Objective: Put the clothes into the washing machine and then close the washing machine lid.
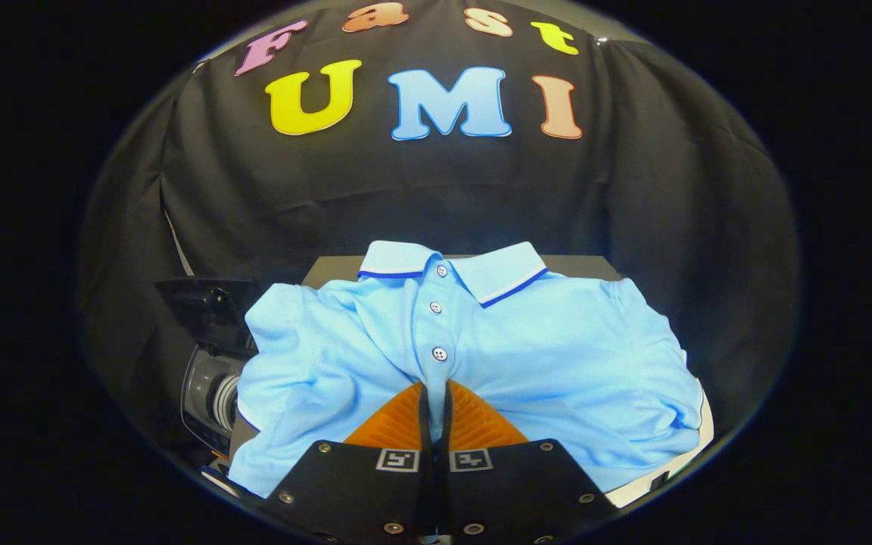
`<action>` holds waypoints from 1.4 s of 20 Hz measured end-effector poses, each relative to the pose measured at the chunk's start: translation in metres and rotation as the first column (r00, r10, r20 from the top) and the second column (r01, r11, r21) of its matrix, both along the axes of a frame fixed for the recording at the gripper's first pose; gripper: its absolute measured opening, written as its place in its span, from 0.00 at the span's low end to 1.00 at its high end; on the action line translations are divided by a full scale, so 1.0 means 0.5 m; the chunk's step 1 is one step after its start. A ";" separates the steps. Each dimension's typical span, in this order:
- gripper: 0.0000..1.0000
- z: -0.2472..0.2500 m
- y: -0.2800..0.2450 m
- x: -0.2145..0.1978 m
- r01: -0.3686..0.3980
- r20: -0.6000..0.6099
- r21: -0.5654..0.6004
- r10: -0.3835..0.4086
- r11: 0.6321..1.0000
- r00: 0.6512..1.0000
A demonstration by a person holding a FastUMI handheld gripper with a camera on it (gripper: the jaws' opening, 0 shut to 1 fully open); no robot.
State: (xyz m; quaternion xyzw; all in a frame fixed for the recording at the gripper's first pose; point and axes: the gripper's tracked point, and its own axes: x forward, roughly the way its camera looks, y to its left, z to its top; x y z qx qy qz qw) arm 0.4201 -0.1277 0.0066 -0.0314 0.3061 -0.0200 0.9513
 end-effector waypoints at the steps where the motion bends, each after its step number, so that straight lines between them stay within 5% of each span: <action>1: 0.00 0.010 -0.002 -0.002 0.010 0.025 0.003 -0.010 1.000 1.000; 8: 0.00 0.201 0.029 0.003 0.158 0.211 -0.149 -0.125 0.976 0.970; 15: 0.00 0.341 0.196 -0.027 0.302 0.361 -0.185 -0.222 0.935 0.906; 28: 0.00 0.285 0.671 -0.082 0.159 0.365 -0.112 -0.108 0.981 0.925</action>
